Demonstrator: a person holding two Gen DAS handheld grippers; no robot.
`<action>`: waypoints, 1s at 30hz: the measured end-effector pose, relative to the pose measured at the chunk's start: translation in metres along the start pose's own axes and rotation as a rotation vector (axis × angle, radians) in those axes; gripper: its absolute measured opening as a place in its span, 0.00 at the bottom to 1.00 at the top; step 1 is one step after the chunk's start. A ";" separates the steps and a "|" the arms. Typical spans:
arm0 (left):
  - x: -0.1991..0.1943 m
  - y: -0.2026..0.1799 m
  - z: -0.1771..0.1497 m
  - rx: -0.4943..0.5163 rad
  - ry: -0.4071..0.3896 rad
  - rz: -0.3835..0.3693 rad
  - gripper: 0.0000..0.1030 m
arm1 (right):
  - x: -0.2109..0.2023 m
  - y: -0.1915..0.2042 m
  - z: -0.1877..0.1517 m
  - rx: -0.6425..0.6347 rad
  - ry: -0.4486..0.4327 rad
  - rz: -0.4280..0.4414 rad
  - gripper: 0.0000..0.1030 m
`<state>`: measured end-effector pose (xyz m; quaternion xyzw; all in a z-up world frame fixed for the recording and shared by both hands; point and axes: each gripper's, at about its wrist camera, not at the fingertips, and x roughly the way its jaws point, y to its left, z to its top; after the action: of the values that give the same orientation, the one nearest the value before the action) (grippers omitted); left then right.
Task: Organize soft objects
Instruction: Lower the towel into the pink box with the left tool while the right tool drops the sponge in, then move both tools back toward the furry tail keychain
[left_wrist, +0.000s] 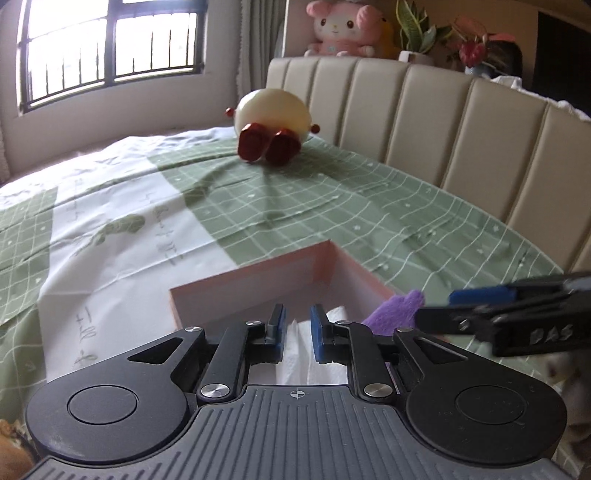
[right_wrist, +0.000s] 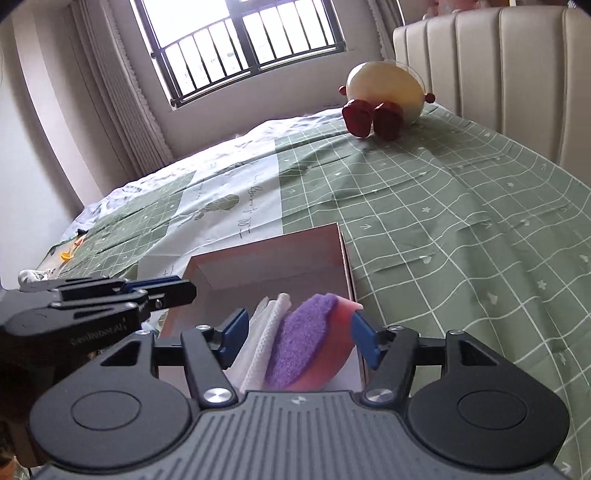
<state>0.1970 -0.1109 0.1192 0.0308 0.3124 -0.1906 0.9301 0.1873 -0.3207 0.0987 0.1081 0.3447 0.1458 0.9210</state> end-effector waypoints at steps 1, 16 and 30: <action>-0.003 0.000 -0.002 0.002 -0.002 0.003 0.17 | -0.002 0.002 0.000 -0.002 -0.001 0.003 0.62; -0.126 0.074 -0.098 -0.096 -0.083 0.122 0.18 | -0.015 0.132 -0.047 -0.193 0.034 0.042 0.82; -0.260 0.255 -0.230 -0.569 -0.199 0.474 0.18 | 0.041 0.273 -0.175 -0.535 0.199 0.148 0.83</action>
<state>-0.0290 0.2526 0.0730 -0.1759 0.2451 0.1220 0.9456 0.0472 -0.0346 0.0263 -0.1285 0.3740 0.3079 0.8653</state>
